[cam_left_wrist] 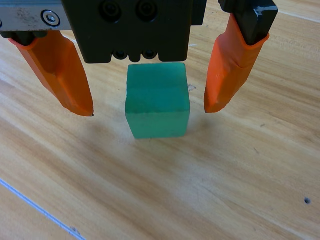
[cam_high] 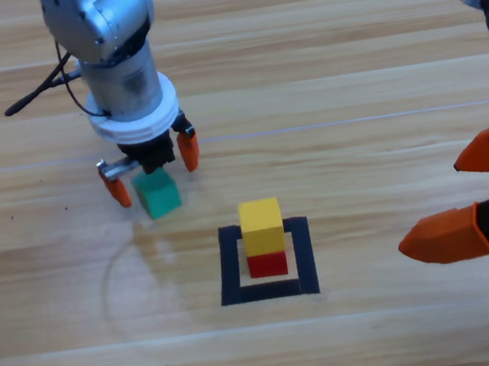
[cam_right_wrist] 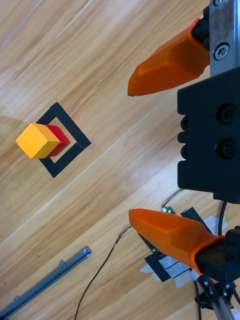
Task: Stack the blocks in the rectangular block: red at the bottom, yellow in the middle, green on top
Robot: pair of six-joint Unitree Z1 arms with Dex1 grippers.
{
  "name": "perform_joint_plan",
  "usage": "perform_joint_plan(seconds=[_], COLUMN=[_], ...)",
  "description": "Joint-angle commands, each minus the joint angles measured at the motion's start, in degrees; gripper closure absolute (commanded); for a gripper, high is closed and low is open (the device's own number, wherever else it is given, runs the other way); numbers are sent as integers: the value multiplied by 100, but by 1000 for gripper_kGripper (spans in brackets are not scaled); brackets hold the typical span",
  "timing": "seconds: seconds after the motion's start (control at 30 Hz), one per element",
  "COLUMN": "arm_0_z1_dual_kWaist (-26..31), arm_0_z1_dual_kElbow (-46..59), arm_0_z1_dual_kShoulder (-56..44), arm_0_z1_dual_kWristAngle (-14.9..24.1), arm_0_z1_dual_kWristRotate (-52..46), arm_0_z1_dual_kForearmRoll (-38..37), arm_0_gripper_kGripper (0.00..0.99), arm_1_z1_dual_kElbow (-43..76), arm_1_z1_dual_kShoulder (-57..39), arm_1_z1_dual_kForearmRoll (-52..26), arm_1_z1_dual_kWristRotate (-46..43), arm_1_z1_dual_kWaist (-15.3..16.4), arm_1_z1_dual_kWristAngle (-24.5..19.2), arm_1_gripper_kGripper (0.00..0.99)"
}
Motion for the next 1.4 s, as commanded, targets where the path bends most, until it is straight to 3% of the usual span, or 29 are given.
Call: perform_joint_plan(seconds=[0.03,0.53,0.83,1.2,1.3,1.4], arm_0_z1_dual_kWaist=[220,167,167,44,44,53], arm_0_z1_dual_kElbow=[-14,144,135,65,83,100], arm_0_z1_dual_kShoulder=[324,262,394,499,499,499], arm_0_z1_dual_kWristAngle=[-71,-141,-159,-256,-256,-247], arm_0_z1_dual_kWristRotate=[97,35,44,35,79,149], arm_0_z1_dual_kForearmRoll=[28,28,-7,-25,-25,-16], arm_0_gripper_kGripper=[51,56,166,172,297,527], arm_1_z1_dual_kElbow=[133,133,133,133,133,133], arm_1_z1_dual_kShoulder=[271,263,263,263,263,263], arm_1_z1_dual_kForearmRoll=[-83,-83,-83,-83,-83,-83], arm_1_z1_dual_kWristRotate=[109,179,188,214,214,223], arm_1_z1_dual_kWaist=[110,110,110,110,110,110], arm_1_z1_dual_kWristAngle=[-99,-187,-231,-257,-257,-257], arm_1_gripper_kGripper=[0,0,0,0,0,0])
